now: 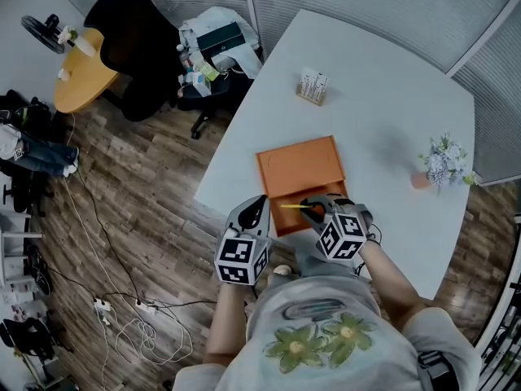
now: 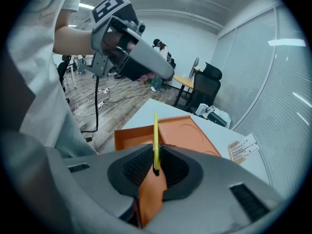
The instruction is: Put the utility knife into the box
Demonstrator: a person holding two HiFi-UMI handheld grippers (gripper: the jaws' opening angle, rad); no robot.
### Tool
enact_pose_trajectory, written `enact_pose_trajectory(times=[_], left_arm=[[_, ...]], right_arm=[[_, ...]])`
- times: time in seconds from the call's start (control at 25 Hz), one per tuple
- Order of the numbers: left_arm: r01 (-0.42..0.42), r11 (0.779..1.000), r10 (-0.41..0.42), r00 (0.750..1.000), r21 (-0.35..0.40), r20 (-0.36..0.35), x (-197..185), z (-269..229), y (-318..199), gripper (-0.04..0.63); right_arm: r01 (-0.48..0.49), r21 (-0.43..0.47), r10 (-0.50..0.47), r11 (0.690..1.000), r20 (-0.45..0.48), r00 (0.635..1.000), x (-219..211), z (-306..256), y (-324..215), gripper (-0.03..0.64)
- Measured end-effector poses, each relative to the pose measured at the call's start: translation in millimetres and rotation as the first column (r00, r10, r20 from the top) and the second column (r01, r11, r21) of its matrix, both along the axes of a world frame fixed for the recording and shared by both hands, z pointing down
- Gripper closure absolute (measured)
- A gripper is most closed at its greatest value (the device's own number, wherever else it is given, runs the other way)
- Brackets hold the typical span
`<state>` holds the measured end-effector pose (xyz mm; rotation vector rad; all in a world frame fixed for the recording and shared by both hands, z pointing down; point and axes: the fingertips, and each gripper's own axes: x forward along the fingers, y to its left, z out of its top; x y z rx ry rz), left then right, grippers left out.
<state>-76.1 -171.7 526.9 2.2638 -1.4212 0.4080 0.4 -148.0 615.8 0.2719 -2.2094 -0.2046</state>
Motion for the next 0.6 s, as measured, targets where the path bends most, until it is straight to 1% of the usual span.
enact_pose_trajectory(times=[0.6], left_arm=[[0.032,0.999,-0.032,0.999,-0.022,-0.004,-11.0,8.0,0.6,0.595]], right_arm=[[0.027,-0.037,-0.029,0.999,-0.052,0.998,-1.9,28.7,-1.7,0.561]])
